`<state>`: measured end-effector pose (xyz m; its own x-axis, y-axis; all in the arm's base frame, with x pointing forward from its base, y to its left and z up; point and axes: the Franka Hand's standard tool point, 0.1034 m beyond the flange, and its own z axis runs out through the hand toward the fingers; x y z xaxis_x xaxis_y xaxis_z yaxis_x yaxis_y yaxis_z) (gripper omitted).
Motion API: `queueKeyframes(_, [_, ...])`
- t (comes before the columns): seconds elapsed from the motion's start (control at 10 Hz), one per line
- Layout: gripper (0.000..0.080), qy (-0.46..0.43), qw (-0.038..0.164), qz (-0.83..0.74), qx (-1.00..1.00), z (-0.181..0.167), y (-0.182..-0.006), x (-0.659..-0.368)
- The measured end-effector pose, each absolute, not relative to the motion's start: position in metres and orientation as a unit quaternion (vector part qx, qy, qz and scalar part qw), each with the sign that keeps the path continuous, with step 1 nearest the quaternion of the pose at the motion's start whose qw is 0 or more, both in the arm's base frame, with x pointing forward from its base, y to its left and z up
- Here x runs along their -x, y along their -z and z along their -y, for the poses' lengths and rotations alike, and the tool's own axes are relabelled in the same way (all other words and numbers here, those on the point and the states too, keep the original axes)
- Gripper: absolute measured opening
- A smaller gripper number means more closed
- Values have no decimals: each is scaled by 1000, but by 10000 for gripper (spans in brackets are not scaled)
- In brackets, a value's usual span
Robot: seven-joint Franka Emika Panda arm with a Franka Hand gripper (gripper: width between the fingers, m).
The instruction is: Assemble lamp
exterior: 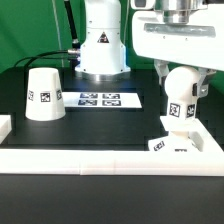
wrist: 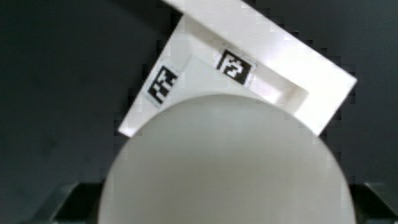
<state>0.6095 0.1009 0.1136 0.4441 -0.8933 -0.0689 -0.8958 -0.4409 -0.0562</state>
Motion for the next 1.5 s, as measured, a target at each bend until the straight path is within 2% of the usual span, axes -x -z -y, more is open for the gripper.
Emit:
queueKeyframes(0.4, [579,-42,63,-657,750,-103,-114,-610])
queueKeyframes(0.7, [579,-47,65,-686,723,-105,-114,-610])
queueKeyframes(0.8, [674,-47,66,-679,730,-105,-114,-610])
queueKeyframes(1.3, [699,-50,60,-524,848,-107,-109,-606])
queueKeyframes(1.5, [699,-38,80,-484,870,-99,-107,-609])
